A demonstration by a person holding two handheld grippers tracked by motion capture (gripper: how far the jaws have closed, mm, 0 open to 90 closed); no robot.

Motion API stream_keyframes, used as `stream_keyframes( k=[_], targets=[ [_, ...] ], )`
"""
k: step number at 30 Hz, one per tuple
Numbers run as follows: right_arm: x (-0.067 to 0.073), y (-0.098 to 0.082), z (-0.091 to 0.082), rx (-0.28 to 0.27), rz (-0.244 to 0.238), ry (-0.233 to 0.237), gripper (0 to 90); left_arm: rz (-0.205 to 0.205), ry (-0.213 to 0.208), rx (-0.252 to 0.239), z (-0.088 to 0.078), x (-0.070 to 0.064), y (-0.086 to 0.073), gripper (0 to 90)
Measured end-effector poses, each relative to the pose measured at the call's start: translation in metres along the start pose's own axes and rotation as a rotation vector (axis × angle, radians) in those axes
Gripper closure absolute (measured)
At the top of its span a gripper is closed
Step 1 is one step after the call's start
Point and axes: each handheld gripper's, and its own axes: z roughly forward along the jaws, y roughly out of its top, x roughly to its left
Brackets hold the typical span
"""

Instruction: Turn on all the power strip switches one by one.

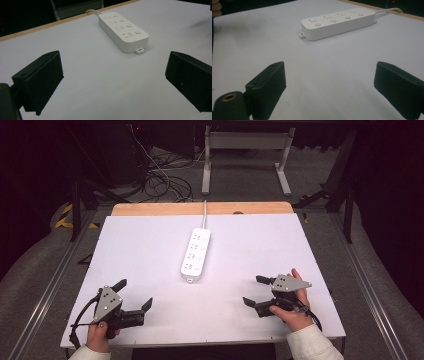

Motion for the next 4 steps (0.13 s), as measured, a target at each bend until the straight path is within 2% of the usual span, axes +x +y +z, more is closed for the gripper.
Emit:
stream_keyframes(
  k=[4],
  targets=[
    [-0.0008, 0.0001, -0.0062, -0.022, 0.008, -0.020, 9.8, 0.007, 0.001, -0.009, 0.0010, -0.0005, -0.0015, 1.8]
  ],
)
